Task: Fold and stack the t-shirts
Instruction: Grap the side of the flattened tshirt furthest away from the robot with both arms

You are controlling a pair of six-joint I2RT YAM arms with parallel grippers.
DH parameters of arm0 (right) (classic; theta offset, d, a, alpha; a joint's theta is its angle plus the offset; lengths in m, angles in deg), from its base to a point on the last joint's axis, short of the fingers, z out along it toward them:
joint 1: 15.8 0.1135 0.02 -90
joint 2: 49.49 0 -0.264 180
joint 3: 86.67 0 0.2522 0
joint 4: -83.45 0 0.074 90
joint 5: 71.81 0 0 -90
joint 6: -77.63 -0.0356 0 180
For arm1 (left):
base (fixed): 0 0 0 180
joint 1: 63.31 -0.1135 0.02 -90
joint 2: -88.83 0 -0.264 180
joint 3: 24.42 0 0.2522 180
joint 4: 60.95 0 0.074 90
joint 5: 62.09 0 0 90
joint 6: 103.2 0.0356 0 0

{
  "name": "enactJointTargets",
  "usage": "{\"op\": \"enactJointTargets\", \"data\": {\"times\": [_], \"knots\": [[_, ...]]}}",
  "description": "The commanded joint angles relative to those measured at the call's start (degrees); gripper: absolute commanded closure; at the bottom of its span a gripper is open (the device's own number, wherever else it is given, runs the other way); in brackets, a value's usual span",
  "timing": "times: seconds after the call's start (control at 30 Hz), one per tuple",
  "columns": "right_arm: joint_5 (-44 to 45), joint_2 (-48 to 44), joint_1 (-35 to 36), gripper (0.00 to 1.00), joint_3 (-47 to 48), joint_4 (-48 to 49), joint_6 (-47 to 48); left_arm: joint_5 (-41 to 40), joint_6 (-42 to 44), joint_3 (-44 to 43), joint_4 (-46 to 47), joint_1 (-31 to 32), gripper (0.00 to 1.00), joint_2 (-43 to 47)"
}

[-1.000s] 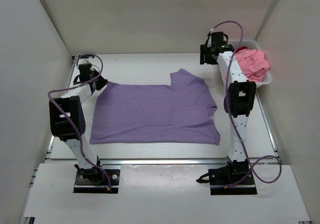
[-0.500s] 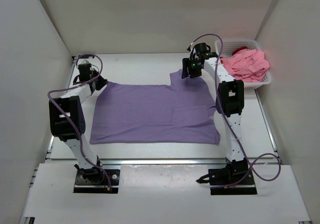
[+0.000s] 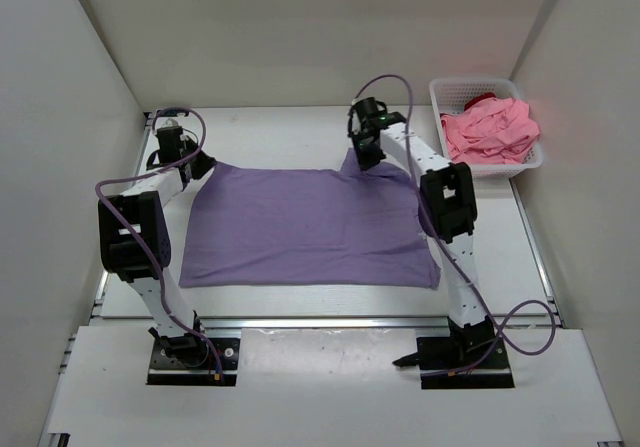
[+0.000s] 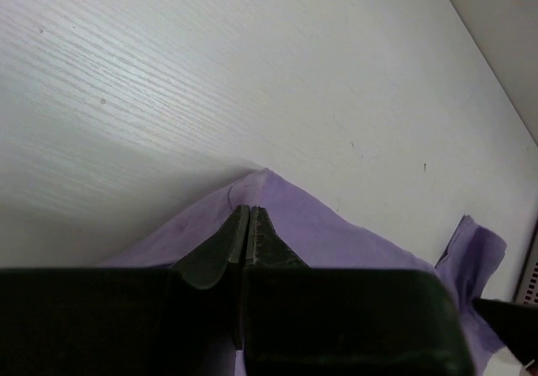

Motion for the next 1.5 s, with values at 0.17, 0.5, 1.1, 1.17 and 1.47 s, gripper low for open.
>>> {"op": "enactJointTargets", "data": {"times": [0.17, 0.5, 1.1, 1.17, 1.47], "knots": [[9.0, -8.9, 11.5, 0.65, -7.7, -3.0, -2.4, 1.7, -1.1, 0.9, 1.8, 0.1, 1.0, 2.4], [3.3, -19.2, 5.2, 0.74, -14.1, 1.2, -3.9, 1.8, -1.2, 1.7, 1.8, -0.3, 1.0, 2.8], [-26.6, -12.0, -5.1, 0.51, -21.6, 16.1, -16.2, 1.7, -1.1, 1.3, 1.8, 0.1, 1.0, 2.0], [-29.5, -11.5, -6.4, 0.51, -22.5, 17.9, -18.0, 1.6, -1.2, 0.8, 1.8, -0.1, 1.0, 2.1], [-33.0, -10.8, -7.2, 0.55, -24.5, 27.5, -22.0, 1.9, -0.7, 0.7, 1.3, 0.3, 1.0, 2.3]]}}
